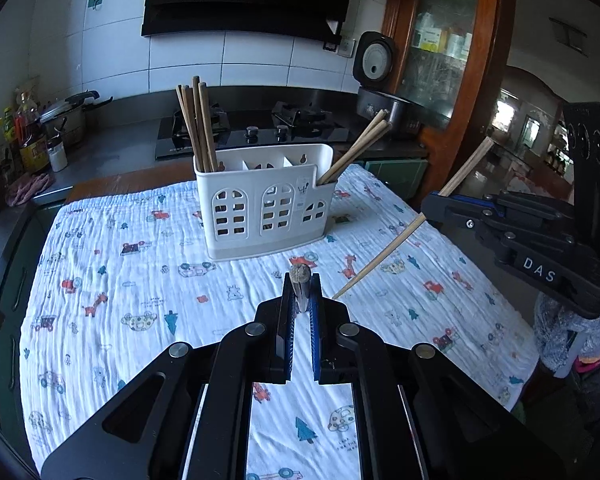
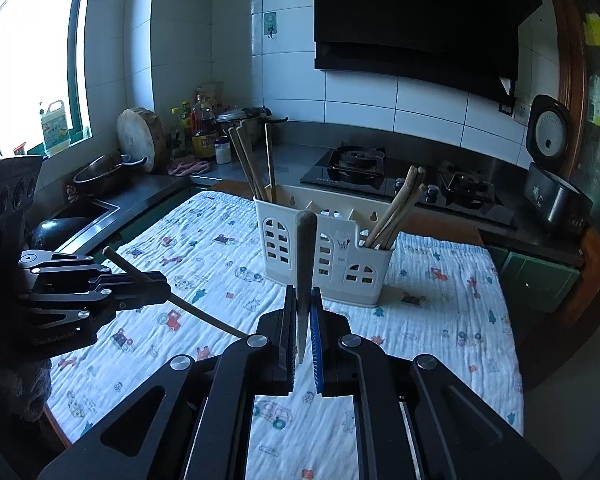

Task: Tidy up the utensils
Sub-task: 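Lift the chopstick upright with the left tool while the right tool carries its chopstick to the holder, then lower the left tool's chopstick into the holder while the right tool inserts its chopstick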

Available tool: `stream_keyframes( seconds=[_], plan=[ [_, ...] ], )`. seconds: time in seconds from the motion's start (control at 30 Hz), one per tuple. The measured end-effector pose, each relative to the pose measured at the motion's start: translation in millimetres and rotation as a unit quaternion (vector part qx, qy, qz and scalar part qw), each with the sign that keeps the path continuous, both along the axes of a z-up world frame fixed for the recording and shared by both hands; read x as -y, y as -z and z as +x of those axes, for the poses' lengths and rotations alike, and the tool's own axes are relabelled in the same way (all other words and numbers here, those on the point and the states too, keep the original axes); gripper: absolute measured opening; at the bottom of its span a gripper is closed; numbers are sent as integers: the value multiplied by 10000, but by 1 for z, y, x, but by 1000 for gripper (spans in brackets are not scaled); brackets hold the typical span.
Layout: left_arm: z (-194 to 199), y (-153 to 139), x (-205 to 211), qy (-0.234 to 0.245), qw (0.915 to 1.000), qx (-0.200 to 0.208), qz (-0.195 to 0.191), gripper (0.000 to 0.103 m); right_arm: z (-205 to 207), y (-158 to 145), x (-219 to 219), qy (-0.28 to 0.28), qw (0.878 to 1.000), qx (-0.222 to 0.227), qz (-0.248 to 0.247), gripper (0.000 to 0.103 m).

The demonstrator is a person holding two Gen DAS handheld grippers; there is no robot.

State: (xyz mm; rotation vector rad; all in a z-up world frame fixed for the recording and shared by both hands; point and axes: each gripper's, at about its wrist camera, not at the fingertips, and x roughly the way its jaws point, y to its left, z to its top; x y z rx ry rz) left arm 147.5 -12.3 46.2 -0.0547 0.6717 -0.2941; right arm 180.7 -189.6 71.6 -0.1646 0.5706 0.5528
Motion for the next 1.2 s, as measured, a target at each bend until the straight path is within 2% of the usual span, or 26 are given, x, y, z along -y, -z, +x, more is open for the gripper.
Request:
stream_keyframes(
  seconds=[0.17, 0.37, 0.6, 0.77, 0.97, 1.07, 1.2],
  plan=[
    [17, -18, -3, -22, 9999, 71, 95, 6, 15, -23, 3, -84, 9999, -26, 53, 7],
    [30, -52, 1, 36, 9990, 366, 259, 6, 31, -52, 4, -101, 9999, 13, 121, 7],
    [55, -107, 3, -108, 9953, 917, 285, 5, 53, -84, 3, -29, 9997, 216, 85, 7],
    [80, -141, 4, -369, 9893, 1363, 362, 5, 68, -104, 4, 42, 9992, 374, 133, 7],
    [114, -152, 0, -724, 9849, 1536, 331, 5, 88, -116, 4, 129, 9985, 491, 203, 7],
    [127, -147, -3, -896, 9829, 1570, 355, 5, 98, -116, 2, 192, 9981, 557, 169, 7],
    [143, -131, -14, -1027, 9824, 1544, 205, 5, 114, -108, 1, 257, 9982, 513, 157, 7]
  ],
)
